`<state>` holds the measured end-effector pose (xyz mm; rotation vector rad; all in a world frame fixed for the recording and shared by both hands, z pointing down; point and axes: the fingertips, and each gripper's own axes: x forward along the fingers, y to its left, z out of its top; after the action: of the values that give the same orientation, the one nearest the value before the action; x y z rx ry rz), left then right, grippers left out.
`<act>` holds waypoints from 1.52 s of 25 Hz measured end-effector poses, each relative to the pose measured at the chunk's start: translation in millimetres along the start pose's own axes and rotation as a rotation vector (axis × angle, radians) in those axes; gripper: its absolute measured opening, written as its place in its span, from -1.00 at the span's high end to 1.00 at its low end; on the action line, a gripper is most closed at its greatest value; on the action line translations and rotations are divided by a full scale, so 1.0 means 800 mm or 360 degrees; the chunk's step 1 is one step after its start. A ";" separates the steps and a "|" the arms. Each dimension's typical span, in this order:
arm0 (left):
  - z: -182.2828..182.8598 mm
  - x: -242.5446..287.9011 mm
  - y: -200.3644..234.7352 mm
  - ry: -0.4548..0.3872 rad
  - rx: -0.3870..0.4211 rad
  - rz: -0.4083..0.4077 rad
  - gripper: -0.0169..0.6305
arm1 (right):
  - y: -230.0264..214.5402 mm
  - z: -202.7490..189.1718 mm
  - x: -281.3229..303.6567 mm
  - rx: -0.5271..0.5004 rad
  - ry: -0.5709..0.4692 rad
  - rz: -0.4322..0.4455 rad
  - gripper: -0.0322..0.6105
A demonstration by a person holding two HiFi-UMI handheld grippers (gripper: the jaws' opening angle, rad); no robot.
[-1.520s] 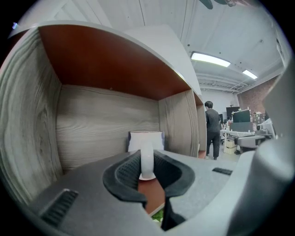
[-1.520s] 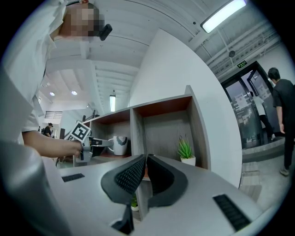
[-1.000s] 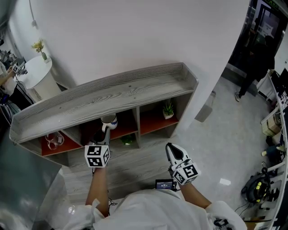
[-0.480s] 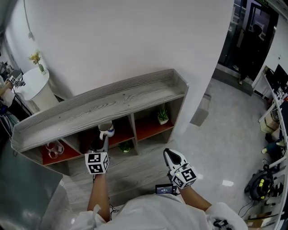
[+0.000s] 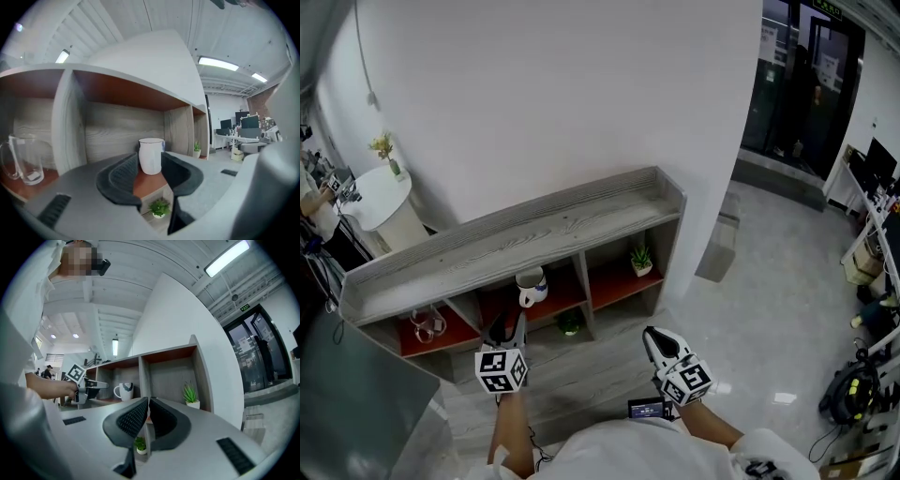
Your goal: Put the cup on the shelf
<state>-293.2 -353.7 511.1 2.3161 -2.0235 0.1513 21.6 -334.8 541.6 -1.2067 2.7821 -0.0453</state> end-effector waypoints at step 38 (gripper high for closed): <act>-0.095 -0.491 -0.021 -0.0218 -0.0199 0.0365 0.92 | 0.285 0.004 -0.072 0.0057 -0.0027 0.0544 0.78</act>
<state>-331.4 44.0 541.9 2.0689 -2.2875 -0.1236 -104.4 -137.0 527.1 -0.7062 2.9148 -0.0549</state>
